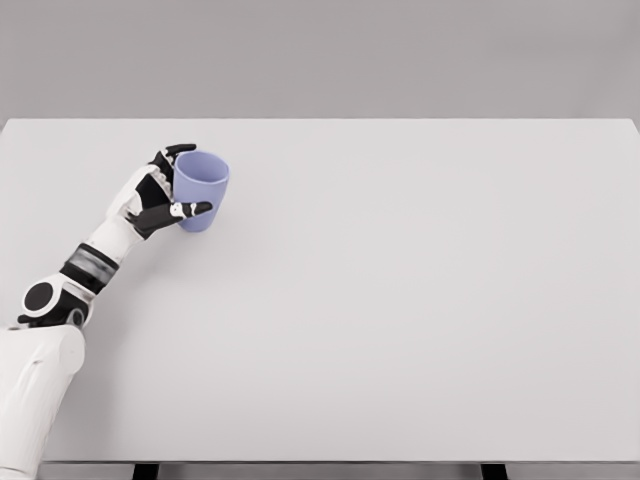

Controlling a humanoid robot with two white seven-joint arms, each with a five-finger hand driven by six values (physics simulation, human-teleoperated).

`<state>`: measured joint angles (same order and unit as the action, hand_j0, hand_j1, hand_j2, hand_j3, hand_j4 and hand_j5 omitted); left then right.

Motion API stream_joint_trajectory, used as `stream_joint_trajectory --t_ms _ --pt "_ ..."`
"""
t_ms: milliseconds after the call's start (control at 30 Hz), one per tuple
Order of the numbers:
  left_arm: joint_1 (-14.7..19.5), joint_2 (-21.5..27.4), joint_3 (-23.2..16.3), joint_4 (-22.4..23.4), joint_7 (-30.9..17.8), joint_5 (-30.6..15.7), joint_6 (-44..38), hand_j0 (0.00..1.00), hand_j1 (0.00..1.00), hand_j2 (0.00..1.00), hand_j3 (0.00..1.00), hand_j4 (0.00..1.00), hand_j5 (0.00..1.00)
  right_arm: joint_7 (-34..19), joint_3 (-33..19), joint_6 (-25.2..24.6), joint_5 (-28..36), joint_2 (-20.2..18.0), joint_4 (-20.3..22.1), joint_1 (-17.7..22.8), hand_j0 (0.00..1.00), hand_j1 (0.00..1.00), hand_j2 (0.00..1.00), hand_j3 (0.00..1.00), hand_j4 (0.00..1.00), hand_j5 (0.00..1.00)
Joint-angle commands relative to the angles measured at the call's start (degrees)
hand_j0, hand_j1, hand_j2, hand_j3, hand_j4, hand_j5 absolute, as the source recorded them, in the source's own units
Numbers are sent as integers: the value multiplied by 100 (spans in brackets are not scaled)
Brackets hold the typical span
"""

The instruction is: Flip the cup with left arm and place it on the table

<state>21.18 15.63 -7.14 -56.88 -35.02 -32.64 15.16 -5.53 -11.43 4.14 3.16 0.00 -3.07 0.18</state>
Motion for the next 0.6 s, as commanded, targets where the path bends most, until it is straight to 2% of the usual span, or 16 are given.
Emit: stream_joint_trajectory --t_ms 0,200,567 --pt "0 -16 2 -7 2 -41 127 47 47 47 47 47 47 -1 0 -1 0 0 0 0 100 100 100 100 100 100" --pt "-123 -42 2 -7 2 -41 391 48 48 48 48 48 48 -1 0 -1 0 0 0 0 100 100 100 100 100 100" --pt "-167 -51 -7 -7 2 -41 400 54 54 54 54 54 54 -1 0 -1 0 0 0 0 100 100 100 100 100 100"
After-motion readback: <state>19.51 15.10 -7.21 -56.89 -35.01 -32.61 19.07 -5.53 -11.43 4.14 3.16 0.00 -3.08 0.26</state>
